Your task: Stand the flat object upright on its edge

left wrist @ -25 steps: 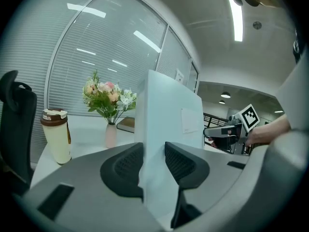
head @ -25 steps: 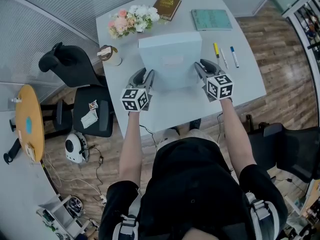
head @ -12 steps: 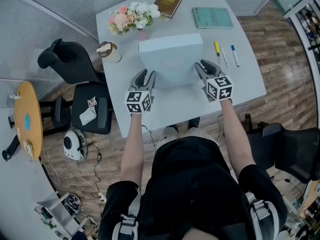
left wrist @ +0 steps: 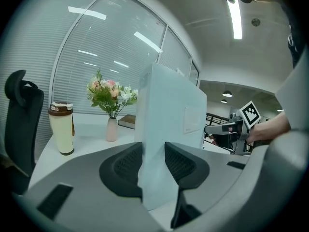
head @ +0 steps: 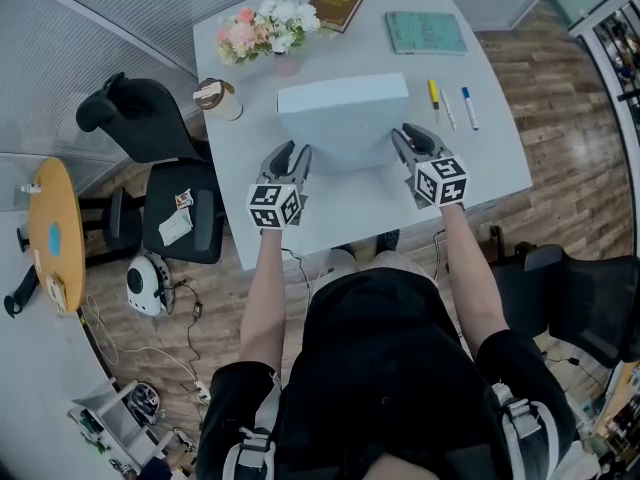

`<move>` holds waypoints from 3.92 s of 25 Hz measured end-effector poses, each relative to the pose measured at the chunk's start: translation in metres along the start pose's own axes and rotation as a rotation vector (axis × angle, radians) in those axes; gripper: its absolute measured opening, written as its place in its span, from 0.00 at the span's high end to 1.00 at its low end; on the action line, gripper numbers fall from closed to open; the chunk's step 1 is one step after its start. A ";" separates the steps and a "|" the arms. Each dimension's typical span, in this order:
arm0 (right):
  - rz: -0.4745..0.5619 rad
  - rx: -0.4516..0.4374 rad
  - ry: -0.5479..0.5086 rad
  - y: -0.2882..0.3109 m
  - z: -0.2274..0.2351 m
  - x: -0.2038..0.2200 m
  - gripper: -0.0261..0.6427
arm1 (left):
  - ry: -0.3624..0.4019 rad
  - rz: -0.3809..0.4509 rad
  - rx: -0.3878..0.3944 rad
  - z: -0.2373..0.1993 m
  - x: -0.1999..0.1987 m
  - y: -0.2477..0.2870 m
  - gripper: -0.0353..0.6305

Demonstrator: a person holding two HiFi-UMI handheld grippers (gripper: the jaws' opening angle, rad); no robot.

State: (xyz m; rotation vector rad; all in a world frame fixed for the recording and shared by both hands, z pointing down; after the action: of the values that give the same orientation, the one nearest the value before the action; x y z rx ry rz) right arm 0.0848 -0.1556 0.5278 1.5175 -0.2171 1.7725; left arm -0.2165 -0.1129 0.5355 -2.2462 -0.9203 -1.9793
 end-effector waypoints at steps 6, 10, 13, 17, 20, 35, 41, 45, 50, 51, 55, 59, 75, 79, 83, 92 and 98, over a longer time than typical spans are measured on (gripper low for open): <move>-0.006 -0.006 0.005 -0.008 -0.003 0.003 0.78 | 0.005 -0.009 -0.001 0.005 0.003 -0.005 0.72; -0.009 -0.008 0.004 -0.013 -0.005 0.006 0.78 | 0.007 -0.002 -0.001 0.009 0.007 -0.009 0.72; -0.010 -0.017 0.013 -0.016 -0.005 0.009 0.78 | -0.005 0.003 -0.004 0.011 0.011 -0.012 0.72; -0.017 -0.029 0.017 -0.019 -0.006 0.010 0.78 | -0.029 0.005 -0.003 0.012 0.014 -0.016 0.72; -0.020 -0.036 0.011 -0.022 -0.008 0.012 0.78 | -0.026 0.007 0.000 0.015 0.016 -0.019 0.72; -0.034 -0.046 0.013 -0.033 -0.012 0.020 0.78 | -0.033 -0.004 -0.001 0.022 0.024 -0.028 0.71; -0.035 -0.047 0.014 -0.036 -0.014 0.020 0.77 | -0.042 -0.007 -0.008 0.023 0.025 -0.031 0.71; -0.034 -0.054 0.016 -0.038 -0.013 0.020 0.77 | -0.049 -0.007 -0.010 0.024 0.025 -0.031 0.70; -0.037 -0.067 0.018 -0.042 -0.014 0.022 0.77 | -0.057 -0.009 -0.020 0.025 0.028 -0.035 0.70; -0.039 -0.068 0.017 -0.043 -0.014 0.022 0.77 | -0.059 -0.008 -0.024 0.025 0.028 -0.035 0.70; -0.044 -0.071 0.020 -0.046 -0.011 0.024 0.77 | -0.063 -0.006 -0.036 0.025 0.028 -0.036 0.70; -0.047 -0.074 0.018 -0.047 -0.011 0.025 0.77 | -0.072 0.000 -0.049 0.024 0.028 -0.039 0.70; -0.026 -0.135 -0.020 -0.070 -0.011 0.020 0.78 | -0.079 0.060 -0.115 0.066 0.022 -0.063 0.70; -0.010 -0.152 -0.048 -0.081 -0.014 0.014 0.81 | -0.079 0.097 -0.131 0.089 0.015 -0.067 0.70; 0.008 -0.183 -0.088 -0.091 -0.023 0.005 0.82 | -0.077 0.125 -0.125 0.112 0.006 -0.069 0.71; 0.034 -0.227 -0.148 -0.108 -0.034 -0.017 0.86 | -0.066 0.188 -0.094 0.154 -0.023 -0.075 0.79; 0.082 -0.263 -0.182 -0.124 -0.043 -0.044 0.93 | -0.051 0.230 -0.091 0.181 -0.045 -0.085 0.86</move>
State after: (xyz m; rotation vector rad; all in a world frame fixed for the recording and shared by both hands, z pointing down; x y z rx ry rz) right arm 0.1313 -0.0653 0.4341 1.4938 -0.5878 1.5958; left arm -0.0905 0.0067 0.4273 -2.3371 -0.5553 -1.9075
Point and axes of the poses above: the fingertips, and each gripper's own axes: y forward along the fingers, z to its right, x out of its underside, the point moved 8 cm from there along -y, backward along the fingers, and after that the axes turned 2 degrees about -x, right-handed, at the moved point
